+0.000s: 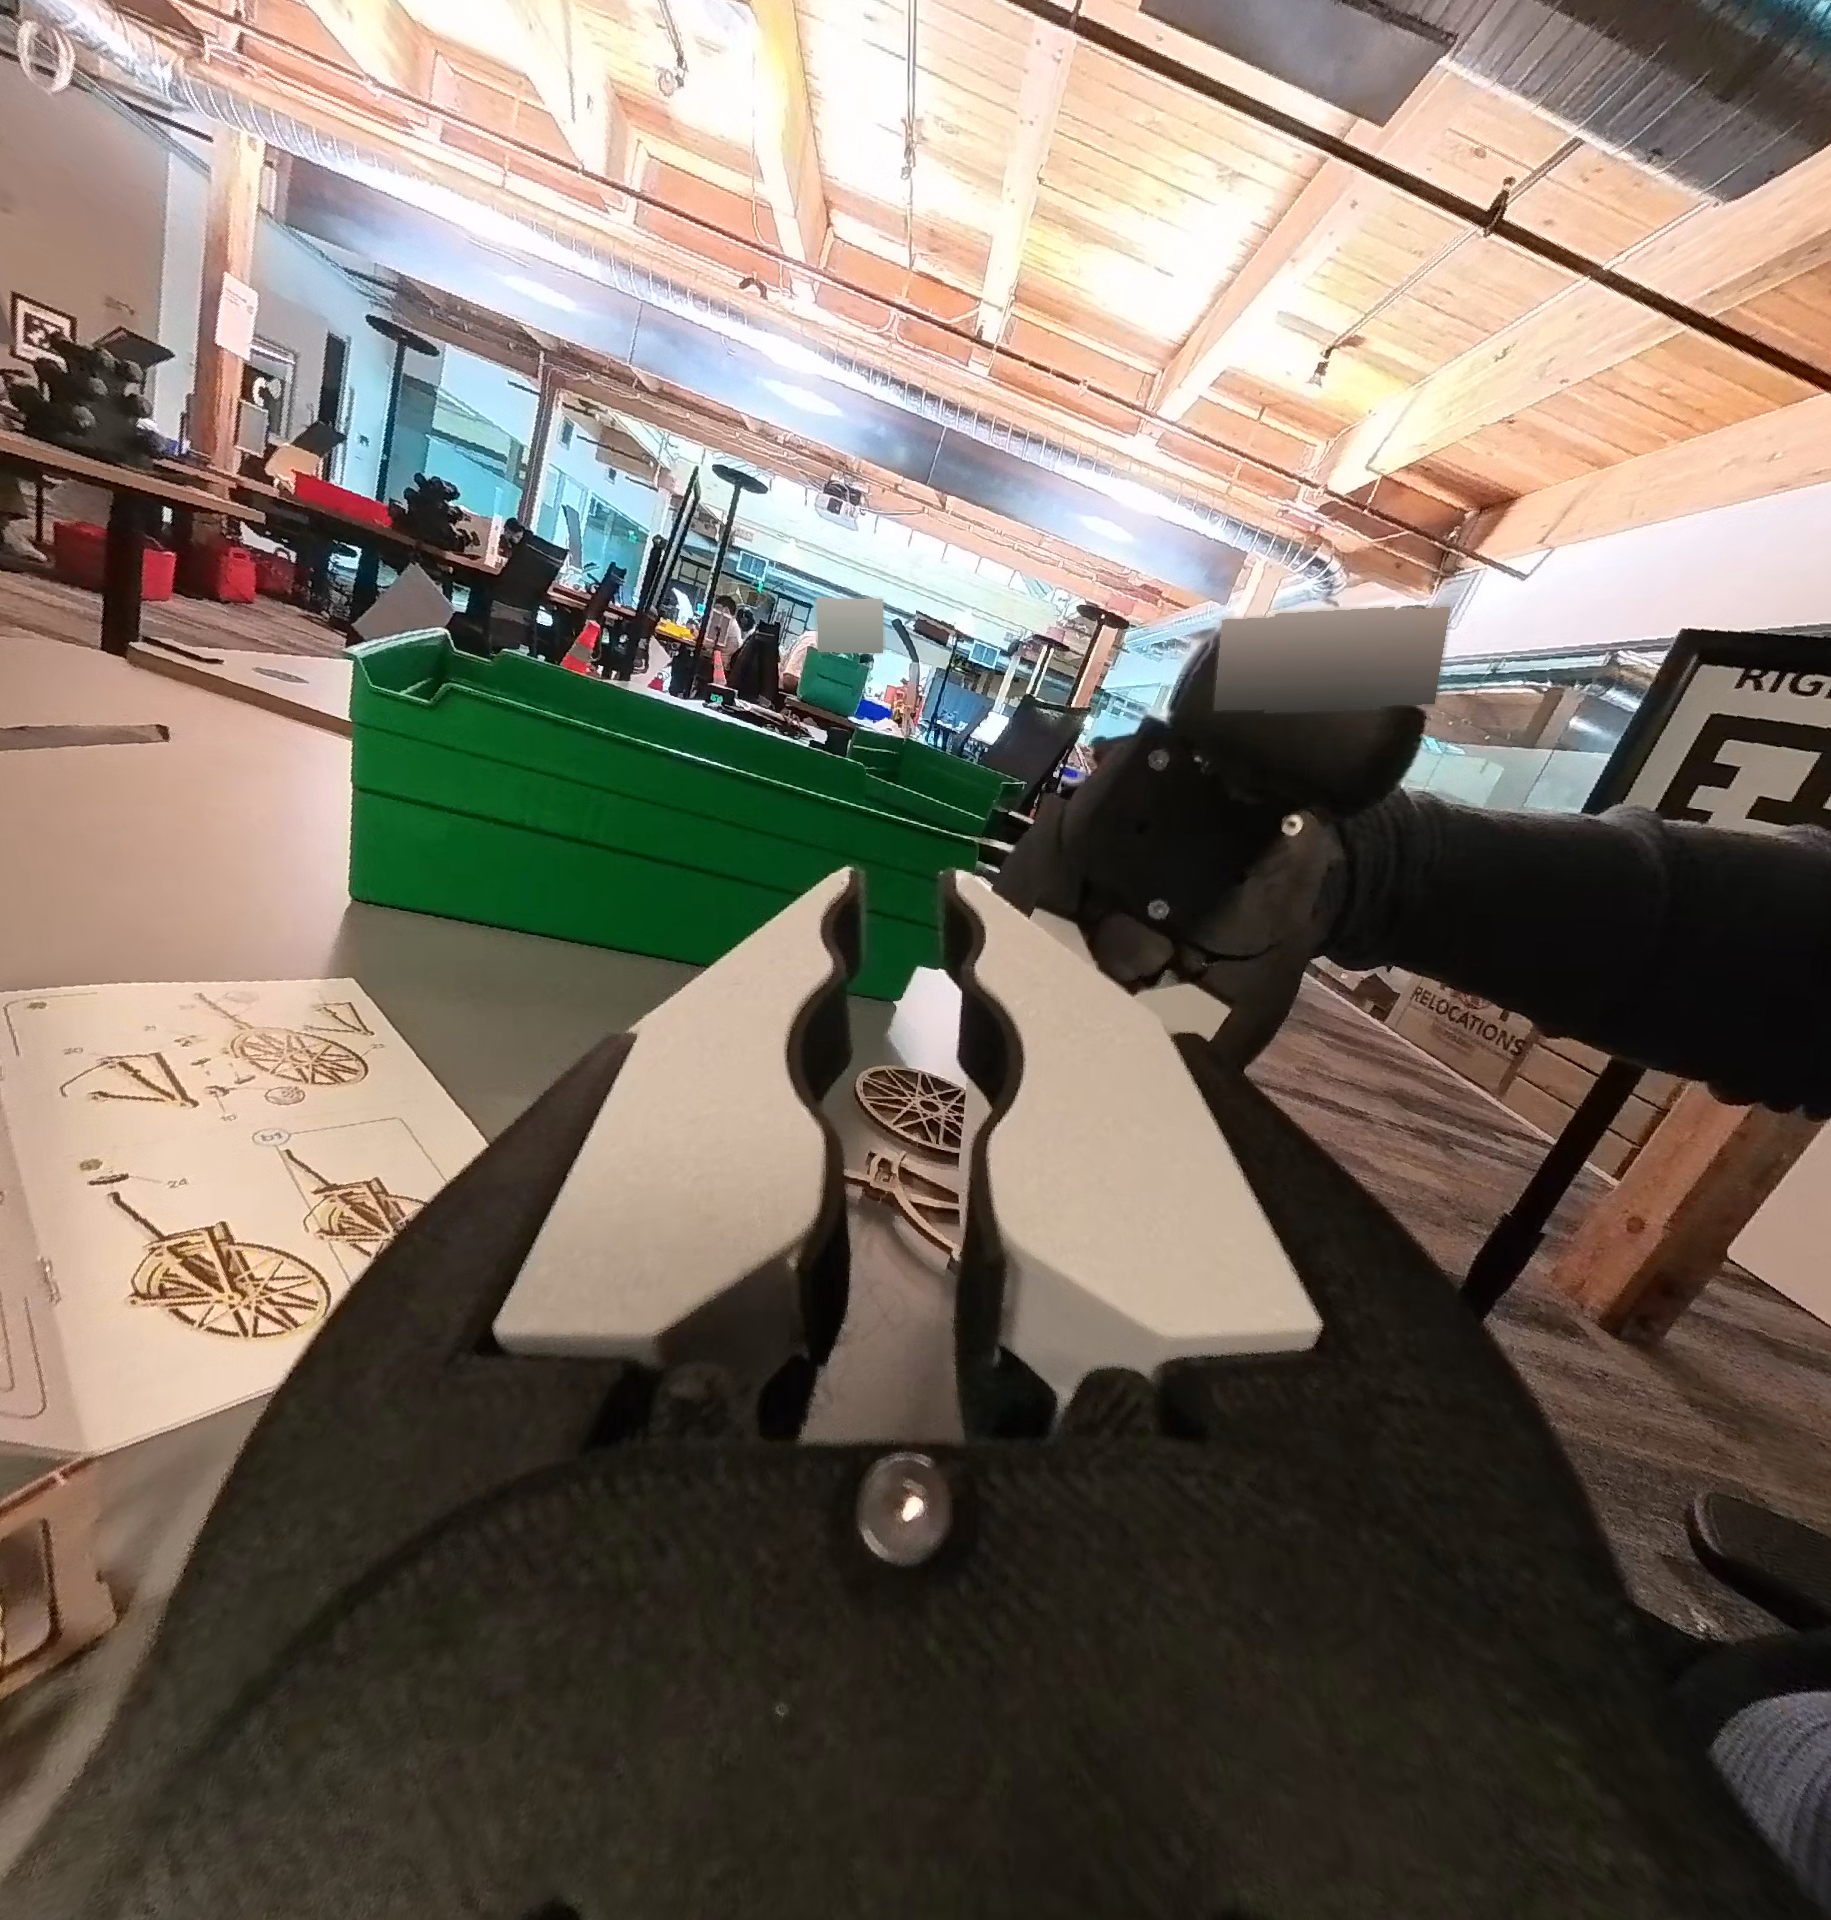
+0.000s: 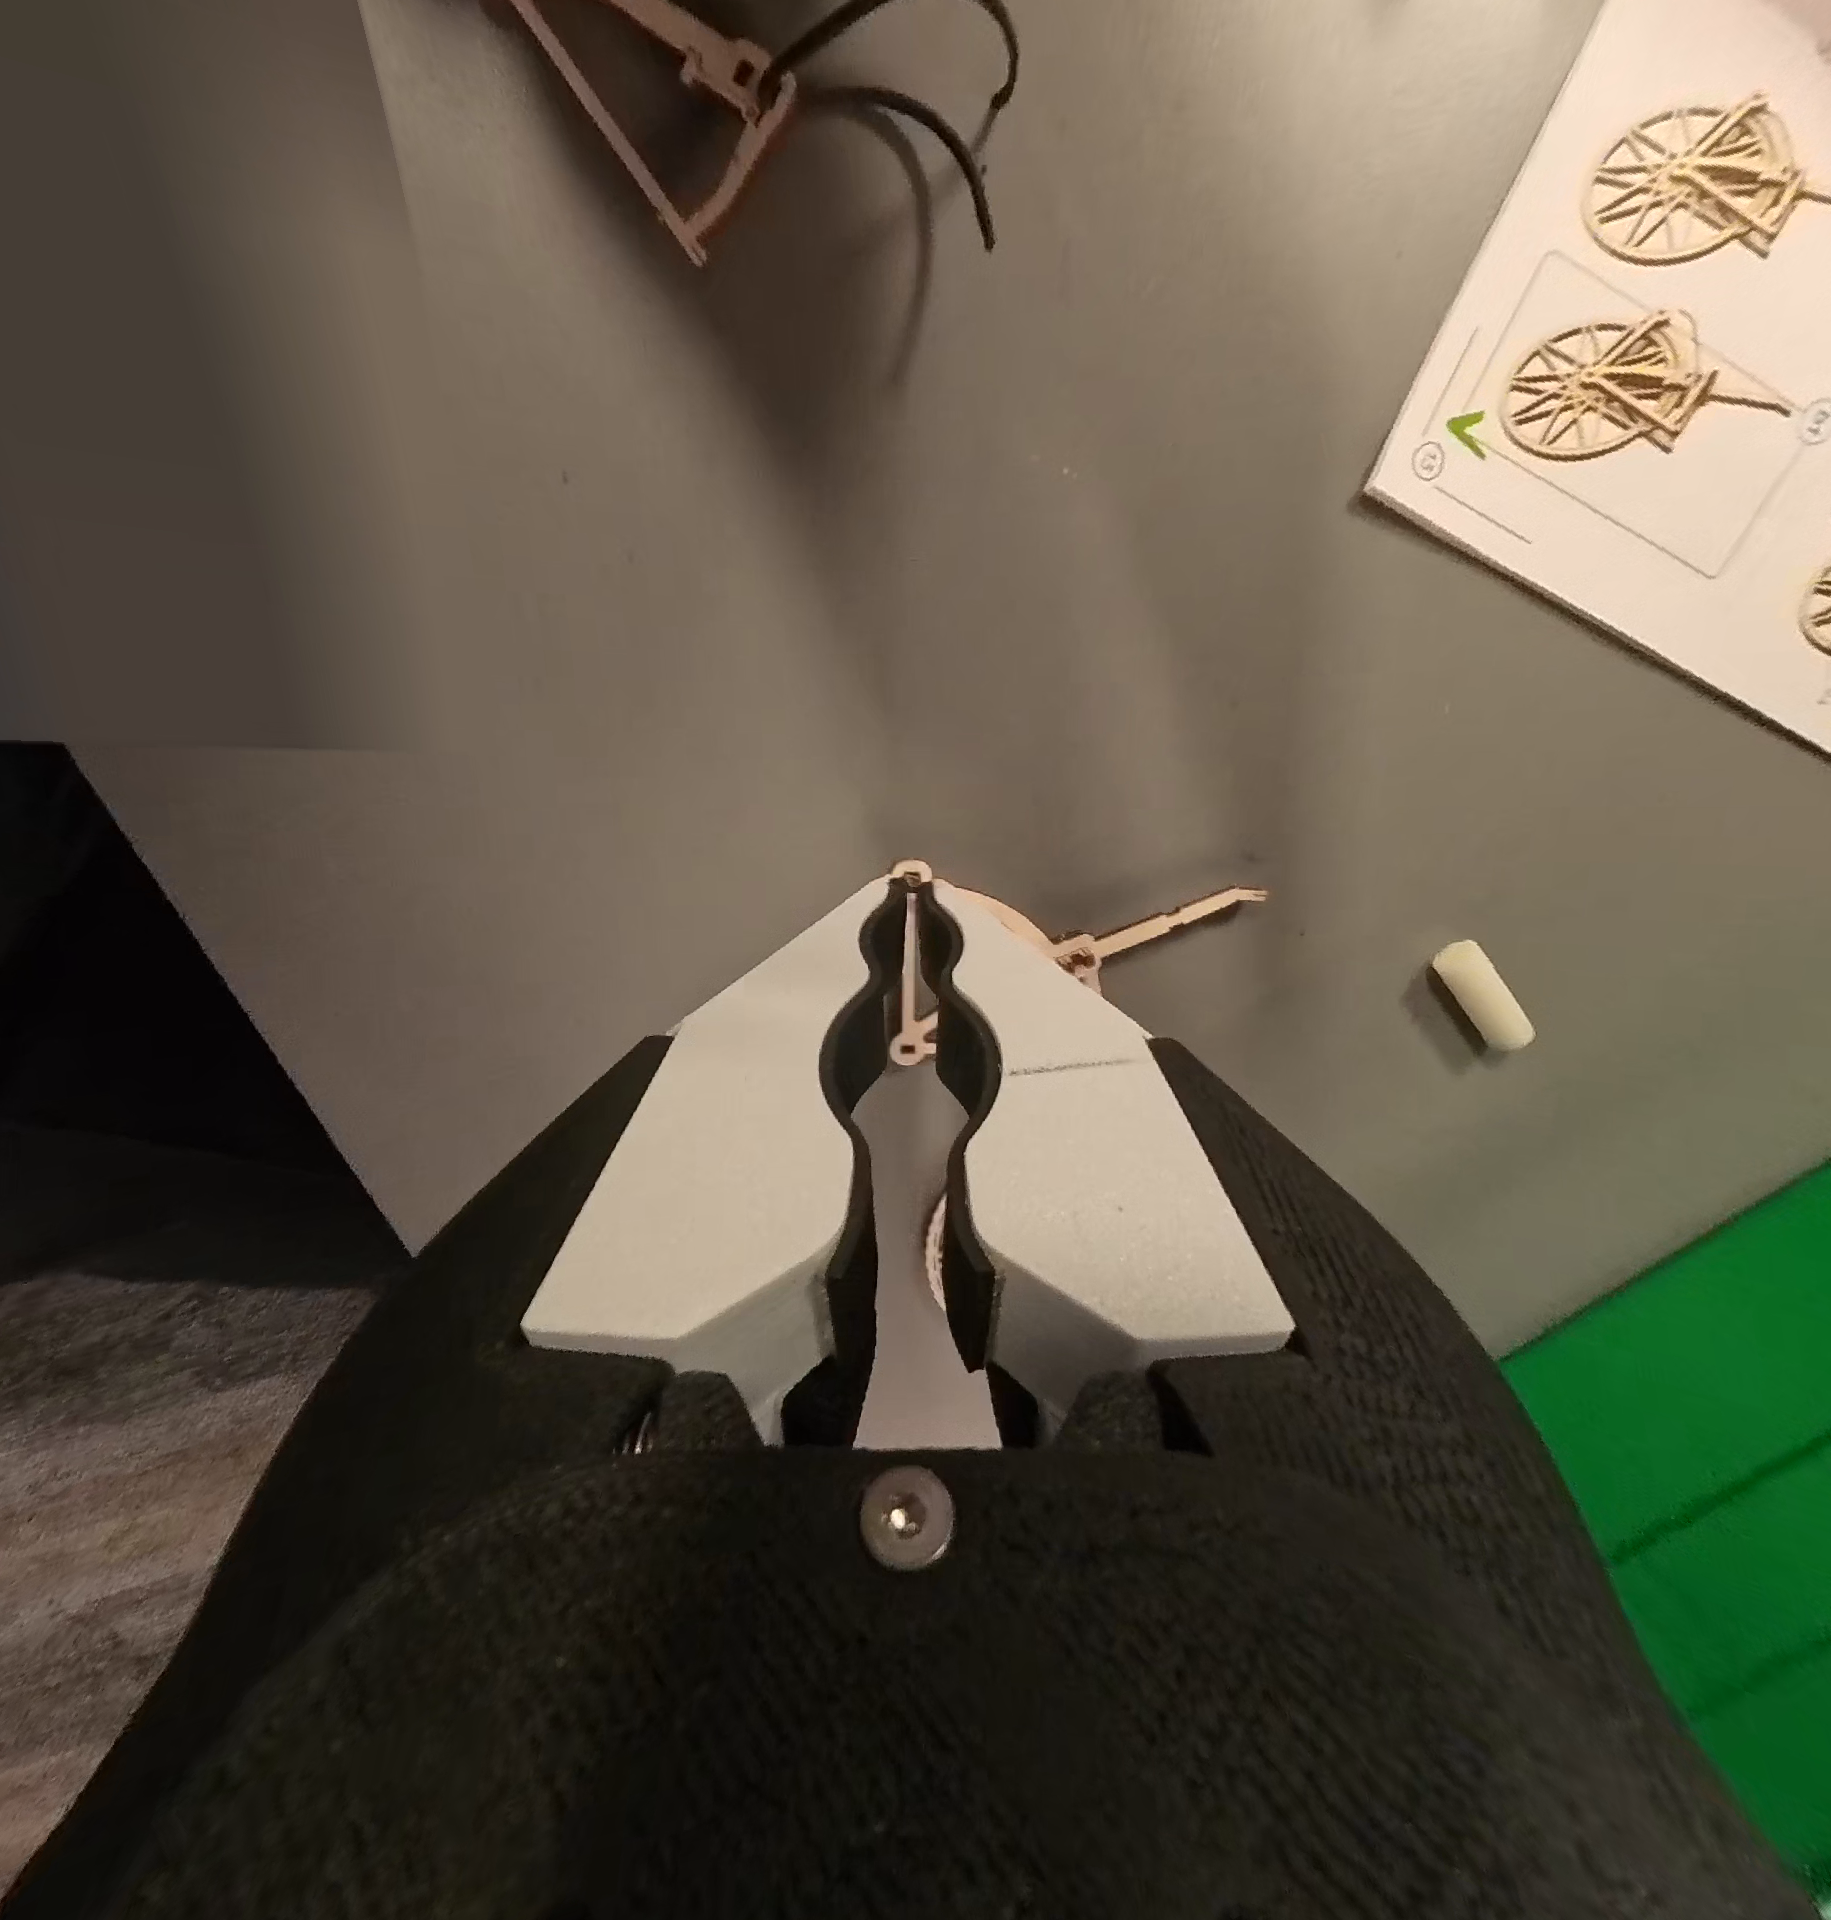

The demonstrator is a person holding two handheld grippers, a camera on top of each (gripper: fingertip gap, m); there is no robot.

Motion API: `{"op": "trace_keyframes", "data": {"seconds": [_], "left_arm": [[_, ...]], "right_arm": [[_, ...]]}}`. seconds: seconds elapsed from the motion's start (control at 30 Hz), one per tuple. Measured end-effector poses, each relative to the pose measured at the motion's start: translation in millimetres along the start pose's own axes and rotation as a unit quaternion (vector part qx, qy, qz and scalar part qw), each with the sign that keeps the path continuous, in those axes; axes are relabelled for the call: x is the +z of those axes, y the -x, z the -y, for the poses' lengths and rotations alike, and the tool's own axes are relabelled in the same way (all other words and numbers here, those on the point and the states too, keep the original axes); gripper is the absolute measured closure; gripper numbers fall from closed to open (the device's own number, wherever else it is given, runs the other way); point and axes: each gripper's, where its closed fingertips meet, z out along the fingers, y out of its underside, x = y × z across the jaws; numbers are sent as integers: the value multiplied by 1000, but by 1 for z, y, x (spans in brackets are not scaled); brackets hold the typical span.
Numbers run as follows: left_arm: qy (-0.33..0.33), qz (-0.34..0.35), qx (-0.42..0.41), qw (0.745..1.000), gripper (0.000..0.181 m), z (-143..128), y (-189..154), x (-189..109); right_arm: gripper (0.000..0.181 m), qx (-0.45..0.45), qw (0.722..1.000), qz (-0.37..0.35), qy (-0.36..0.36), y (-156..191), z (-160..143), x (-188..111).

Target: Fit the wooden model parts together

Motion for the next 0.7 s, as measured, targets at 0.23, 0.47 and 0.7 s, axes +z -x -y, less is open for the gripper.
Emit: {"op": "trace_keyframes", "data": {"seconds": [0.23,0.47,0.7], "left_arm": [[0,-1,0,1000,169,0,0,0],[1,-2,0,1000,169,0,0,0],[1,-3,1,1000,169,-1,-1,0]], "right_arm": [[181,-1,1000,1,13,0,-1,3],[181,-11,999,-9,32,-2,-1,4],[174,3,1000,-19,13,-3,2,5]]}}
